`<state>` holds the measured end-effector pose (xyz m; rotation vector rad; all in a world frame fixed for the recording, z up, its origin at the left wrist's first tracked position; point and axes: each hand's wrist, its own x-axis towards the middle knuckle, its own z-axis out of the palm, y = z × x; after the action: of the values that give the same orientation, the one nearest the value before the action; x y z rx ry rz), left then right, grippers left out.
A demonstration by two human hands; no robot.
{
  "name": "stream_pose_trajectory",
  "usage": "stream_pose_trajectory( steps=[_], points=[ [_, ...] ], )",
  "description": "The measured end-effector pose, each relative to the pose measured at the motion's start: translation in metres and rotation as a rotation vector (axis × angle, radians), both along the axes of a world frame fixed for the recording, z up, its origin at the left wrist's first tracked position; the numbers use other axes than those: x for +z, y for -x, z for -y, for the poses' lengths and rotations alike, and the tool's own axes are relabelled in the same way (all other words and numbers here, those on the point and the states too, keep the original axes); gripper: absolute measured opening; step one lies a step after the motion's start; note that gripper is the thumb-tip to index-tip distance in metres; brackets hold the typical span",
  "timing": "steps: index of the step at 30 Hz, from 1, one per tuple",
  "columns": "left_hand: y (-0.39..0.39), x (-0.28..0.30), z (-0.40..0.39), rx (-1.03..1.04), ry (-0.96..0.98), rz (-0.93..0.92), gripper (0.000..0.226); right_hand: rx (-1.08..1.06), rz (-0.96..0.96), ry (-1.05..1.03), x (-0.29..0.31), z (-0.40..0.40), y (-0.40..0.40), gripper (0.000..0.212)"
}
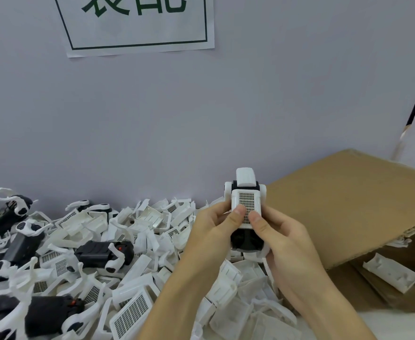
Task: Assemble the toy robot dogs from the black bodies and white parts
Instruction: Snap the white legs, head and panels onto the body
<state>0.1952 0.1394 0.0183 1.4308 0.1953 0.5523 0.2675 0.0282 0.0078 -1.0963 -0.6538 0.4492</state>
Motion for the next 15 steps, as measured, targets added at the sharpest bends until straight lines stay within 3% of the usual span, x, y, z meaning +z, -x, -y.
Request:
stream_pose_trajectory(
  steps=[6, 15],
  points=[
    [0.0003, -0.0029, 0.0014, 0.009, -0.053, -0.003, 0.027, -0.101, 0.144, 0.069, -0.0005, 0.0031, -0.0003, 0.022],
    [0.001, -0.0045, -0.0011, 0.022, 0.016, -0.036, 0.027, -0.117, 0.117, 0.069, -0.002, 0.0, 0.0045, 0.027]
  ],
)
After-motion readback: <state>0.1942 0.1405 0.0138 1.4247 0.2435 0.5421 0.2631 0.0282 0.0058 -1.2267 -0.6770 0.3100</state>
